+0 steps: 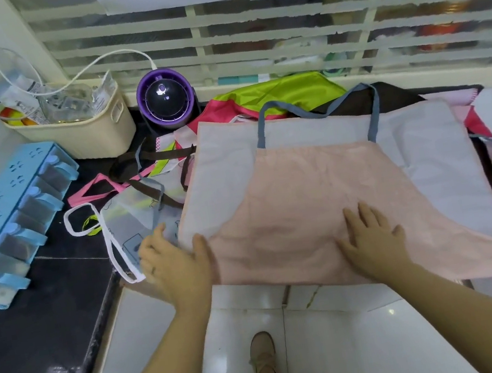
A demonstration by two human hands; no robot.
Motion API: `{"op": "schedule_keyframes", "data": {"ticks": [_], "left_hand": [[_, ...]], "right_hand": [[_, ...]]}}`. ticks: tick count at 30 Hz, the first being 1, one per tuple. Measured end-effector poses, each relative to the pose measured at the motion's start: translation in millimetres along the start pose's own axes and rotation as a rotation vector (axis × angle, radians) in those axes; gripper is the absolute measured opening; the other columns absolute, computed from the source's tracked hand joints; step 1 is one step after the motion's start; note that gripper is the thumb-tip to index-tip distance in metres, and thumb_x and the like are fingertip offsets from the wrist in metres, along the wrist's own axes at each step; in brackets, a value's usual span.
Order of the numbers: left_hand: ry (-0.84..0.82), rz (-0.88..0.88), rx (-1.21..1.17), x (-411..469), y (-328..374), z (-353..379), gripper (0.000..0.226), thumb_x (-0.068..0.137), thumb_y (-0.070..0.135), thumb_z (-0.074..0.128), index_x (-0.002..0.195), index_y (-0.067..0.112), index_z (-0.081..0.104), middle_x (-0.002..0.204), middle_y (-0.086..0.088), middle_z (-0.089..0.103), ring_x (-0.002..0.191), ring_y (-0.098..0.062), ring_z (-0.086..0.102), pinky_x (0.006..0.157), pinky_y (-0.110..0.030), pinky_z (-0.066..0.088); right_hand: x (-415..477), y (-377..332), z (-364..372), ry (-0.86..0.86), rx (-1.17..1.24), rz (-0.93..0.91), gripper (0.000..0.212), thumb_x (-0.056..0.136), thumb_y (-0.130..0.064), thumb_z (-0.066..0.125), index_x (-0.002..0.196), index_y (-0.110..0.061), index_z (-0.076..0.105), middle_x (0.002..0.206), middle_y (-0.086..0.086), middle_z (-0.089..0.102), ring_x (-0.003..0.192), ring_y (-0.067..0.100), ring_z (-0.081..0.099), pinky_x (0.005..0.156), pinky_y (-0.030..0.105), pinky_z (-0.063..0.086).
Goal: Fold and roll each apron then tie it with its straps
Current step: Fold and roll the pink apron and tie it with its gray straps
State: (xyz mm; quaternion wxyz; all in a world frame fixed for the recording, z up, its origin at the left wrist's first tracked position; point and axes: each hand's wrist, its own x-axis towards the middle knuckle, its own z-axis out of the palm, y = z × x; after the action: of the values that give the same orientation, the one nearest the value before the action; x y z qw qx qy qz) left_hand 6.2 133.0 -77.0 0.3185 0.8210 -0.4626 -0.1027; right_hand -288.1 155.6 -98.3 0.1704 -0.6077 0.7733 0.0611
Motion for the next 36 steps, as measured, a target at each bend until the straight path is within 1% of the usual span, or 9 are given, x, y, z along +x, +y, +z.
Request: {"op": "schedule_keyframes", "data": {"ticks": [3,7,12,16,21,27,31,33,36], "left_hand": [[-0.204,0.480,0.151,-22.4,19.6,26.9,0.046,0.075,0.020,0.074,0.118,0.014,0.058,0.129,-0.013,0.048,0.119,-0.036,0.045,0.105,-0.058,0.033],[-0.409,0.839,0.334,-56.8,40.5,59.7,0.052,0.068,0.028,0.081,0.114,0.015,0.063,0.128,-0.017,0.056,0.115,-0.039,0.055,0.091,-0.064,0.044],[-0.709,0.837,0.530,-81.4,56.8,82.6,0.065,0.088,0.060,0.030,0.146,0.031,0.033,0.159,-0.007,0.014,0.145,-0.034,0.015,0.103,-0.073,0.014],[-0.780,0.783,0.537,-85.5,56.1,92.0,0.094,0.062,0.066,-0.013,0.151,0.038,-0.001,0.160,0.002,-0.015,0.146,-0.025,-0.014,0.109,-0.066,-0.006],[-0.718,0.819,0.461,-85.7,51.3,96.2,0.089,0.070,0.066,-0.006,0.152,0.033,0.009,0.161,-0.003,-0.003,0.147,-0.029,-0.004,0.108,-0.067,-0.007],[-0.742,0.862,0.482,-86.3,51.3,93.8,0.102,0.062,0.078,-0.030,0.151,0.037,-0.003,0.160,0.001,-0.011,0.147,-0.025,-0.012,0.111,-0.061,-0.008],[-0.806,0.893,0.489,-78.3,47.4,93.1,0.106,0.054,0.079,-0.037,0.149,0.038,-0.011,0.157,0.006,-0.020,0.146,-0.022,-0.017,0.112,-0.055,-0.012],[-0.793,0.960,0.461,-73.2,44.6,91.4,0.098,0.065,0.081,-0.027,0.149,0.035,-0.007,0.158,0.004,-0.015,0.146,-0.021,-0.013,0.111,-0.053,-0.015],[-0.743,1.167,0.490,-71.4,35.3,84.2,0.086,0.084,0.077,0.017,0.150,0.023,0.023,0.157,-0.010,0.020,0.142,-0.030,0.016,0.110,-0.055,0.000]], "right_hand": [[-15.7,28.5,-5.4,0.301,0.090,0.110,0.055,0.085,-0.050,0.042,0.131,-0.022,0.048,0.146,0.007,0.037,0.128,0.030,0.039,0.100,0.046,0.029],[-38.4,79.6,-2.8,0.379,0.184,0.315,0.042,0.085,-0.028,0.062,0.125,-0.017,0.057,0.140,0.011,0.047,0.124,0.034,0.042,0.100,0.047,0.029],[-61.8,137.5,10.0,0.214,0.217,0.475,0.046,0.092,-0.032,0.053,0.136,-0.017,0.049,0.149,0.009,0.037,0.137,0.029,0.030,0.110,0.046,0.023],[-65.0,156.0,2.8,0.215,0.231,0.501,0.051,0.092,-0.033,0.054,0.139,-0.020,0.039,0.150,0.004,0.030,0.138,0.027,0.022,0.107,0.048,0.024],[-47.4,181.9,2.1,0.211,0.237,0.513,0.035,0.090,-0.030,0.041,0.113,-0.013,0.063,0.111,0.015,0.060,0.111,0.036,0.045,0.082,0.032,0.025],[-57.5,193.6,-10.4,0.350,0.462,0.577,0.022,0.087,0.003,0.045,0.093,0.009,0.066,0.079,0.019,0.056,0.078,0.033,0.044,0.065,0.033,0.035],[-61.8,180.9,-16.3,0.328,0.381,0.674,0.027,0.085,-0.004,0.051,0.111,-0.003,0.059,0.106,0.022,0.060,0.097,0.034,0.048,0.086,0.040,0.039],[-60.9,173.0,-17.9,0.333,0.085,0.670,0.040,0.083,-0.010,0.056,0.122,-0.013,0.054,0.123,0.017,0.052,0.120,0.034,0.039,0.112,0.051,0.014],[-53.3,144.8,-14.0,0.503,-0.069,0.201,0.051,0.063,-0.009,0.062,0.113,-0.017,0.056,0.113,0.014,0.059,0.112,0.038,0.050,0.104,0.066,0.022]]}}
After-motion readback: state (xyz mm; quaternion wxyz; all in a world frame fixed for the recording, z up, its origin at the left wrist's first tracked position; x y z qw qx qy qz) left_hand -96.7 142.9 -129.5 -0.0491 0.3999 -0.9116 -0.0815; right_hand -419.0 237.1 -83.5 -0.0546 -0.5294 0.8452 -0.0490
